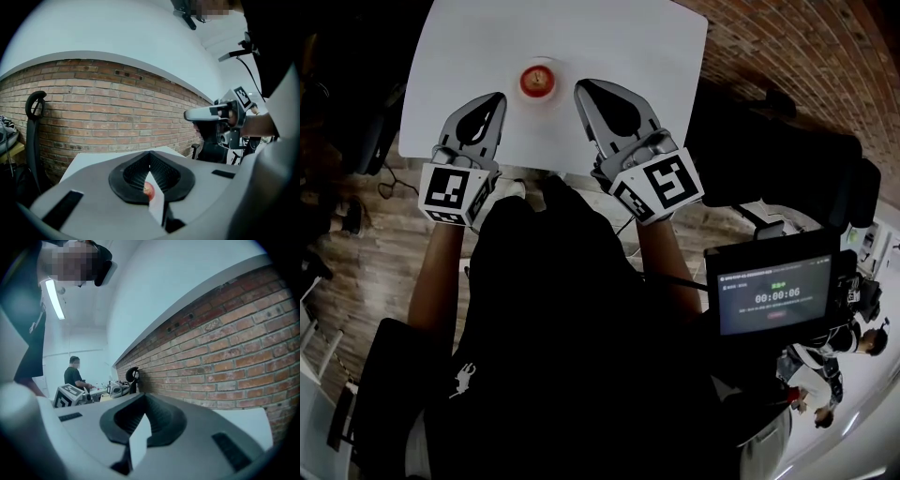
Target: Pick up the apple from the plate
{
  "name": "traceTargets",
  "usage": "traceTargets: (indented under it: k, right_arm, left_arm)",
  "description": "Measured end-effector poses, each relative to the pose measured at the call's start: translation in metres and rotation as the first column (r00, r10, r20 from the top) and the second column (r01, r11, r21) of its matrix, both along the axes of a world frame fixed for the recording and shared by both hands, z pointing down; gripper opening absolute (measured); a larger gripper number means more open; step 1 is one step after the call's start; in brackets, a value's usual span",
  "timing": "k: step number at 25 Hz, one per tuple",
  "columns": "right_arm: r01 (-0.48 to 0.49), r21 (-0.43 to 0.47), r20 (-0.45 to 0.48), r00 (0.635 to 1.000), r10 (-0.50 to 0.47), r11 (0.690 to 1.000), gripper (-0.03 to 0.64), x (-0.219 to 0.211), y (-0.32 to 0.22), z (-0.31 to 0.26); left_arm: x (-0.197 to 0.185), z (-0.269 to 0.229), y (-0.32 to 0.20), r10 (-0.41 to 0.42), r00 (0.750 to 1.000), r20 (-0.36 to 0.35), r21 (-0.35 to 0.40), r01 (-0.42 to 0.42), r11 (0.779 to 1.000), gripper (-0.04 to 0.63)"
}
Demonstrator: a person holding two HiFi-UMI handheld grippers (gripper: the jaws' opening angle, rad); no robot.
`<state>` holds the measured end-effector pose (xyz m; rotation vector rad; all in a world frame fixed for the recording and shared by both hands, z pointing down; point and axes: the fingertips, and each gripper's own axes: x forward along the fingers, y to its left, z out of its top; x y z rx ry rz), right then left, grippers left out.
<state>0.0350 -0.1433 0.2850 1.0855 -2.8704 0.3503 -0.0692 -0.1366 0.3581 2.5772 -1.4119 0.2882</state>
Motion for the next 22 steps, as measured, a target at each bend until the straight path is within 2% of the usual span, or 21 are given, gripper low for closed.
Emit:
traceTargets:
  k: [6, 13, 18, 22]
  right_arm:
    - [0.046, 0.009, 0.011, 0.999, -0.046, 0.999, 0.003, 0.003, 0.000, 0.000]
    - [0.089, -0.009, 0.020, 0.996, -0.089, 0.996, 0.003, 0.032, -0.029, 0.014]
    - [0.128, -0.016, 0.025, 0.991, -0.128, 0.992, 0.004, 0.024, -0.028, 0.020]
    - [0.146, -0.010, 0.002, 0.989, -0.146, 0.989, 0.003, -0.003, -0.025, 0.030]
  left_arm:
    - [0.013, -0.001, 0.003, -0.012, 1.000, 0.020, 0.016, 0.012, 1.000, 0.006]
    - [0.046, 0.016, -0.018, -0.044, 0.998, 0.037, -0.024, 0.045, 0.999, 0.006]
    - [0.038, 0.019, -0.018, -0.079, 0.995, 0.061, -0.028, 0.081, 0.996, 0.006]
    - [0.011, 0.028, -0.015, -0.095, 0.993, 0.076, -0.026, 0.097, 0.995, 0.006]
